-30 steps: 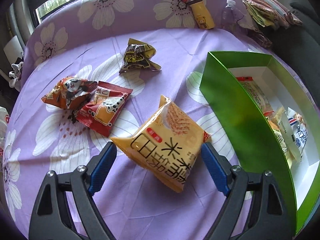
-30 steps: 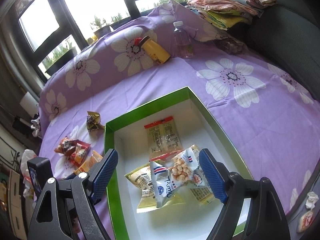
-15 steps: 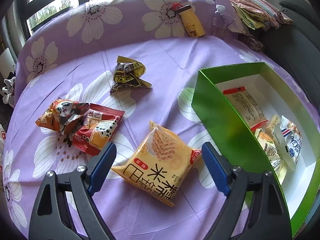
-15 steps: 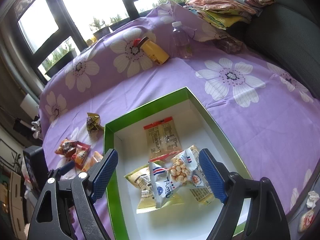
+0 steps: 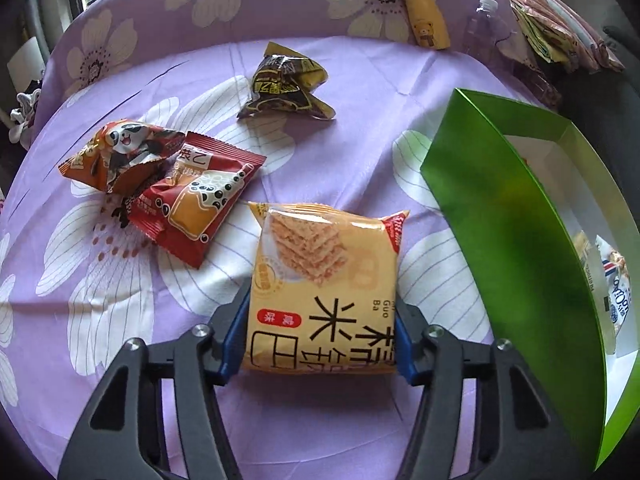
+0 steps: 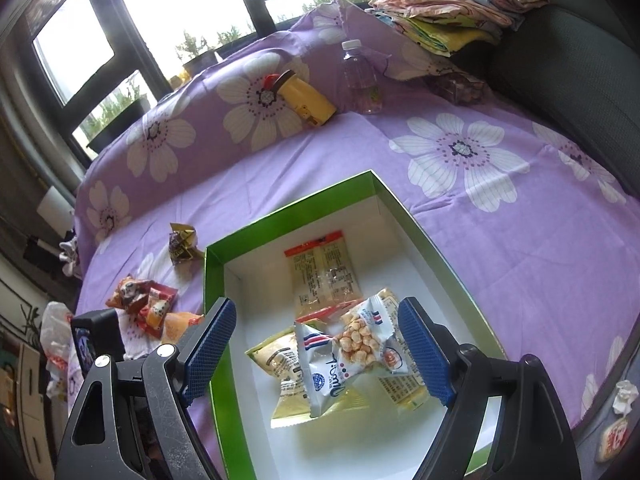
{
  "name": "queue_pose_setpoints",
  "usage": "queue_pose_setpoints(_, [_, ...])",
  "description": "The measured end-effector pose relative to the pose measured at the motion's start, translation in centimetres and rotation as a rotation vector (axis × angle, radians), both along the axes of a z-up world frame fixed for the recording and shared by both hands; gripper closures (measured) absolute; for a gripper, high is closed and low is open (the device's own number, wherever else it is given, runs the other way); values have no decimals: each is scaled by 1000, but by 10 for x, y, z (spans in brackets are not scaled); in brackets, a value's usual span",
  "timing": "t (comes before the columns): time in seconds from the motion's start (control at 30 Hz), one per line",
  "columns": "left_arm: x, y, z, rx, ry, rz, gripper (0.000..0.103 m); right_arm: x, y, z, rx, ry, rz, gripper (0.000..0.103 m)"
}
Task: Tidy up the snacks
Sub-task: 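Close the left gripper on the orange rice cracker bag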
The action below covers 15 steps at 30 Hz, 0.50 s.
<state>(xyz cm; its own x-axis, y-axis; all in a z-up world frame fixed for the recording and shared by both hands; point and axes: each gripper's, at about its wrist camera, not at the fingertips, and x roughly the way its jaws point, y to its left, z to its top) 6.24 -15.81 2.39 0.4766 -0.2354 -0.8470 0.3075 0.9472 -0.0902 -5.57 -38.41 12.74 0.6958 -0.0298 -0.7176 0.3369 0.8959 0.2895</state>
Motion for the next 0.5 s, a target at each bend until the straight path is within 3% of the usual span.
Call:
queue_pose_setpoints(0.23, [-17, 24, 4, -57, 21, 34, 47, 2, 10, 1, -7, -5, 25, 20])
queue_pose_setpoints(0.5, [-40, 82, 22, -162, 29, 88, 47, 12, 49, 1, 23, -20, 163, 20])
